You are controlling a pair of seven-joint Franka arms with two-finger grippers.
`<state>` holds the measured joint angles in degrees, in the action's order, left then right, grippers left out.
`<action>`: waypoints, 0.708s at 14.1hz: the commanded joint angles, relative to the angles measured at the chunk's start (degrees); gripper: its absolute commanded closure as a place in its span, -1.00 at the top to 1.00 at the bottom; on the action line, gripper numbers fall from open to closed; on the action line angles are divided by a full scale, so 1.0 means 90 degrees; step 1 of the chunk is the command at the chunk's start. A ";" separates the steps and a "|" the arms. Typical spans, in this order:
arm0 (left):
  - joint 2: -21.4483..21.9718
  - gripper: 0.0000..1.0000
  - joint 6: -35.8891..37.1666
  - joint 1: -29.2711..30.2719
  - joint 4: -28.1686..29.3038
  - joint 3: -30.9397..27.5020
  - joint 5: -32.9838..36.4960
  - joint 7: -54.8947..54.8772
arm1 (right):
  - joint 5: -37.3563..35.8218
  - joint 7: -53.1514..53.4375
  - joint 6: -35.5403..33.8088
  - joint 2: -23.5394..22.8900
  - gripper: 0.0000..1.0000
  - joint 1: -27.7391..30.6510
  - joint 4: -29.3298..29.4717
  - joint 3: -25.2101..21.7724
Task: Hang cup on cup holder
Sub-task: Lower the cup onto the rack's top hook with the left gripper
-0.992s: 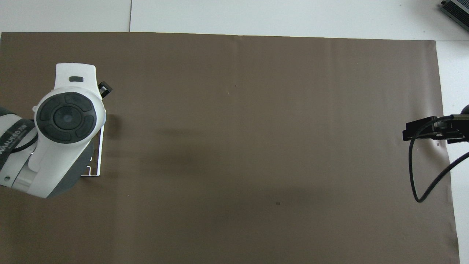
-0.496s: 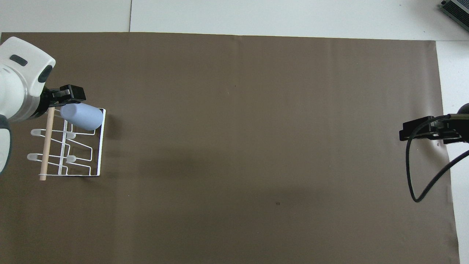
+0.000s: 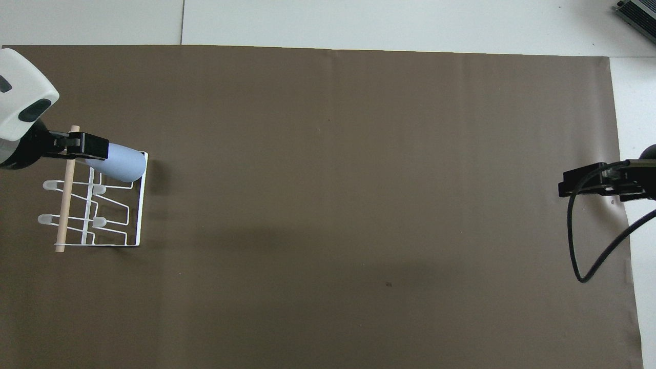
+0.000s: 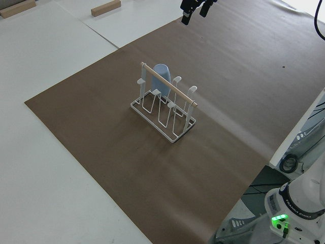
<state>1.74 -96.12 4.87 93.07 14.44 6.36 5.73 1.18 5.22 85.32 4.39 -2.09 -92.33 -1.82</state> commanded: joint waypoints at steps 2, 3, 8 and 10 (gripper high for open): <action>-0.0593 1.00 0.1050 0.0026 -0.1081 -0.0002 -0.0422 -0.0246 | 0.0074 0.0075 -0.0076 0.0010 1.00 0.0066 -0.0034 0.0016; -0.0662 1.00 0.1206 -0.0013 -0.1276 -0.0012 -0.0501 -0.0285 | 0.0074 0.0075 -0.0076 0.0010 1.00 0.0066 -0.0035 0.0016; -0.0643 1.00 0.1491 -0.1066 -0.1464 -0.1308 -0.0609 -0.0674 | 0.0074 0.0065 -0.0076 0.0010 1.00 0.0086 -0.0035 0.0016; -0.0361 1.00 0.1510 -0.1409 -0.1387 -0.1787 -0.0609 -0.0870 | 0.0074 0.0065 -0.0076 0.0010 1.00 0.0085 -0.0054 0.0026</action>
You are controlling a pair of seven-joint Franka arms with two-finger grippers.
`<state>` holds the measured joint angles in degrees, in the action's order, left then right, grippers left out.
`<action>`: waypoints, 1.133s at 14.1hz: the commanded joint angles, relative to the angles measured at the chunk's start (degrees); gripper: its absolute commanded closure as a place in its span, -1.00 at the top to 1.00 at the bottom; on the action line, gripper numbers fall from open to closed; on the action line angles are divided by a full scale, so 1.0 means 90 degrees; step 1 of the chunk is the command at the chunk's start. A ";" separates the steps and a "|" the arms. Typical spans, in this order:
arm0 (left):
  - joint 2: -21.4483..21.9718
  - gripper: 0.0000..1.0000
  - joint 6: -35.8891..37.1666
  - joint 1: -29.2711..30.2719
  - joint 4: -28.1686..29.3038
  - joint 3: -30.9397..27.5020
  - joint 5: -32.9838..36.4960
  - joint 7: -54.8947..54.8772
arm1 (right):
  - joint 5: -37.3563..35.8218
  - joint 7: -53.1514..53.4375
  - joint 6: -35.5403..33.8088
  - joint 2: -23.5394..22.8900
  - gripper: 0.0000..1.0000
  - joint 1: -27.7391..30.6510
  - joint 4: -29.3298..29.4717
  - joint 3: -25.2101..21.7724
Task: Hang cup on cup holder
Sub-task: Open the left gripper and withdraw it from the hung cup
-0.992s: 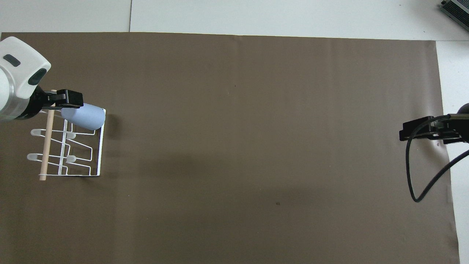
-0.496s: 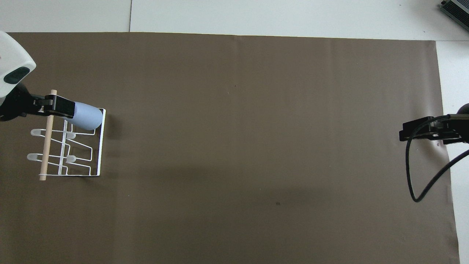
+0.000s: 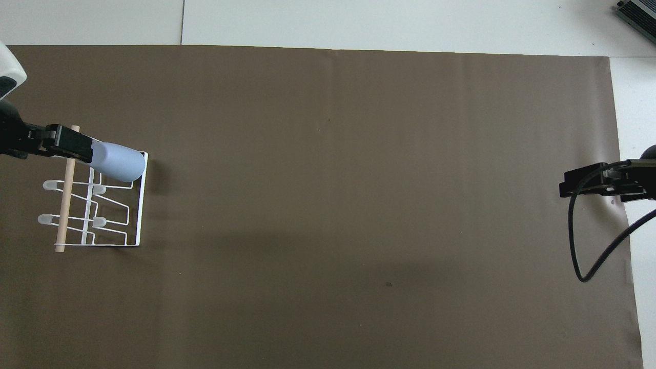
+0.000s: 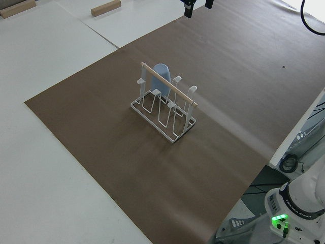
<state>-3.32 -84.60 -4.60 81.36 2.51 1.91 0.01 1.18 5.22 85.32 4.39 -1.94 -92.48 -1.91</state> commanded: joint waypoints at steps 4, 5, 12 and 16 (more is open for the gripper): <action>0.0339 1.00 0.0640 -0.0280 0.0003 -0.0493 -0.0144 -0.0371 | 0.0084 0.0045 -0.0066 0.0030 1.00 0.0079 -0.0076 0.0026; 0.0359 1.00 0.0689 -0.0280 0.0003 -0.0493 -0.0144 -0.0372 | 0.0084 0.0045 -0.0066 0.0049 1.00 0.0079 -0.0086 0.0026; 0.0349 1.00 0.0895 -0.0162 -0.0017 -0.0523 -0.0193 -0.0733 | 0.0084 0.0036 -0.0066 0.0069 1.00 0.0079 -0.0144 0.0007; 0.0339 1.00 0.0729 -0.0162 -0.0036 -0.0445 -0.0300 -0.0655 | 0.0084 0.0036 -0.0066 0.0069 1.00 0.0079 -0.0144 0.0007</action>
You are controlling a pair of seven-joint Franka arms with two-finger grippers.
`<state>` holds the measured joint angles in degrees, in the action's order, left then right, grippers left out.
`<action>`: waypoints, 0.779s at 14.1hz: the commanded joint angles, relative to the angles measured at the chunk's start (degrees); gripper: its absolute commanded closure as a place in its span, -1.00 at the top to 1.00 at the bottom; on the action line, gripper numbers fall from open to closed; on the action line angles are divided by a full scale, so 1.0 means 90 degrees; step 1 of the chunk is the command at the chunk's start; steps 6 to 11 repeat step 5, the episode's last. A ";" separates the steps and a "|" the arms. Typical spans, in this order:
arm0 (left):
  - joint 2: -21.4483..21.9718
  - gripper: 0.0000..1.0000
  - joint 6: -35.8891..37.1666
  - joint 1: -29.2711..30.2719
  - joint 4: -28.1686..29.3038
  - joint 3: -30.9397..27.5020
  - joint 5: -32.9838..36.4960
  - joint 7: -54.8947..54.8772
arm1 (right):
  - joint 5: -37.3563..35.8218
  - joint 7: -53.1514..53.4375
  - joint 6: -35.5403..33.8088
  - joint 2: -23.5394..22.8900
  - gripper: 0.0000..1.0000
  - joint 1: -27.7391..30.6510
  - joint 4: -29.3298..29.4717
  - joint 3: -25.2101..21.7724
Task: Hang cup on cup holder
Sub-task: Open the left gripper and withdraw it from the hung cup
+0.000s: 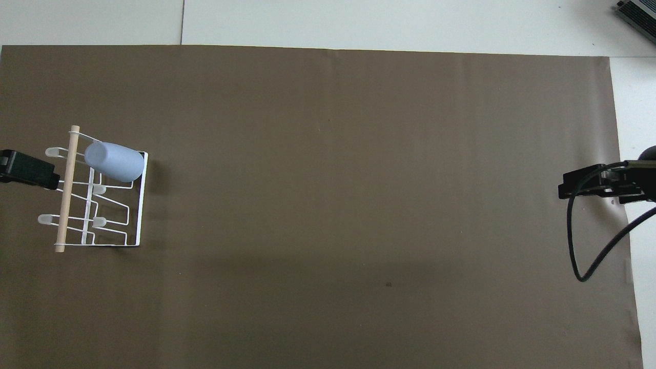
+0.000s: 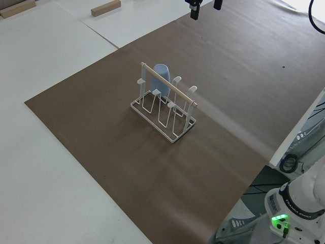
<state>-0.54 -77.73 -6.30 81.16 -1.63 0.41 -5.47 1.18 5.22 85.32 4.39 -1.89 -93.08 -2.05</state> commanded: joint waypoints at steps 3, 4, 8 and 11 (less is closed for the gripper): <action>0.0050 1.00 -0.0338 0.0026 0.0054 -0.0004 -0.0221 -0.0036 | 0.0084 0.0036 -0.0066 0.0069 1.00 0.0073 -0.0077 0.0022; 0.0050 1.00 -0.0309 0.0035 0.0054 -0.0014 -0.0212 -0.0036 | 0.0084 0.0036 -0.0066 0.0069 1.00 0.0073 -0.0077 0.0022; 0.0060 1.00 -0.0299 0.0035 0.0054 -0.0014 -0.0212 -0.0046 | 0.0084 0.0026 -0.0066 0.0069 1.00 0.0073 -0.0077 0.0022; 0.0060 1.00 -0.0299 0.0035 0.0054 -0.0014 -0.0212 -0.0046 | 0.0084 0.0026 -0.0066 0.0069 1.00 0.0073 -0.0077 0.0022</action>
